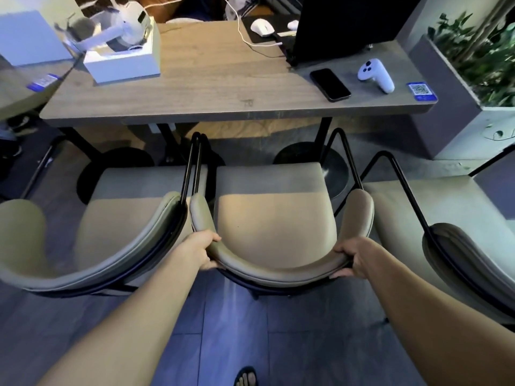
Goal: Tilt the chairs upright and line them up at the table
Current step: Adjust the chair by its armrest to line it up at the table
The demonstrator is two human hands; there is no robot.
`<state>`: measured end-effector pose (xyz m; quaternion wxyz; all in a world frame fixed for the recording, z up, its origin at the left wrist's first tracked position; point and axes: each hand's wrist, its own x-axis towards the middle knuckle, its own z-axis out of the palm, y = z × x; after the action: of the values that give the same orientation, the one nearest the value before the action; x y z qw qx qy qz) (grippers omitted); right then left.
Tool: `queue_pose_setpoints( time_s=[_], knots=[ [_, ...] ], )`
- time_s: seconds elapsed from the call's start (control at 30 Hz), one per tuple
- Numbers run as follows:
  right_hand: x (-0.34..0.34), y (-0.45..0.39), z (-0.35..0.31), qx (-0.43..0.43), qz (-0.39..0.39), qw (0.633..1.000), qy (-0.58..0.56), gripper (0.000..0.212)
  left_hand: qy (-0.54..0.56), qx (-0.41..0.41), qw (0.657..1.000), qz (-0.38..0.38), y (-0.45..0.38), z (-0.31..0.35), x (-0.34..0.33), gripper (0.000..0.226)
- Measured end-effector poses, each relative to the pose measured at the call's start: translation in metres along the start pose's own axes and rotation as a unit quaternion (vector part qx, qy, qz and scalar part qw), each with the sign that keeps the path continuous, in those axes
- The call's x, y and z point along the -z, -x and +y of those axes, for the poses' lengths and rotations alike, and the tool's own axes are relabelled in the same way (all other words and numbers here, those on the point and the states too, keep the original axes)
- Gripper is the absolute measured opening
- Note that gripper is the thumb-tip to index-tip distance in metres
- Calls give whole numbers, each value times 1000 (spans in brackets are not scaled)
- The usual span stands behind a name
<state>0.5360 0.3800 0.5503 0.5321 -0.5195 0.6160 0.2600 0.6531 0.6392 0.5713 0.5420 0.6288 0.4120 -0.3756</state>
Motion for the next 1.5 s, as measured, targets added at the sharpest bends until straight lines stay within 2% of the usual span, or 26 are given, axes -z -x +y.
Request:
queue_pose_setpoints(
  time_s=[0.17, 0.43, 0.57, 0.63, 0.8, 0.93, 1.0, 1.07, 1.2, 1.33, 1.5],
  knots=[
    [-2, -2, -1, -13, -6, 1000, 1, 53, -1, 11, 1000, 14, -2, 2, 4, 22],
    [-4, -27, 2, 12, 23, 998, -62, 65, -21, 23, 999, 34, -4, 12, -3, 15],
    [-11, -17, 4, 23, 39, 996, -75, 63, -43, 20, 998, 44, -9, 16, 2, 41],
    [-13, -14, 3, 26, 35, 997, -71, 61, -46, 25, 998, 46, -10, 17, 5, 45],
    [-14, -6, 3, 8, 4, 994, -111, 60, -65, 12, 996, 59, -13, 19, 8, 43],
    [-21, -9, -2, -5, 0, 992, -126, 67, -55, -10, 996, 74, -16, 24, 6, 21],
    [-16, -11, -3, -4, 0, 991, -131, 69, -39, -16, 997, 70, -16, 21, 3, 17],
    [-12, -12, -4, -13, -1, 990, -137, 67, -34, -15, 997, 63, -16, 16, 3, 20],
    [-13, -6, -6, -10, 10, 993, -121, 72, -37, -9, 998, 55, -17, 15, 8, 40],
    [-10, -5, -6, -16, 11, 992, -126, 69, -33, 14, 998, 41, -16, 14, 9, 24],
    [-20, -7, -10, -48, 29, 991, -121, 73, -54, 27, 997, 40, -24, 26, 16, 26]
  ],
)
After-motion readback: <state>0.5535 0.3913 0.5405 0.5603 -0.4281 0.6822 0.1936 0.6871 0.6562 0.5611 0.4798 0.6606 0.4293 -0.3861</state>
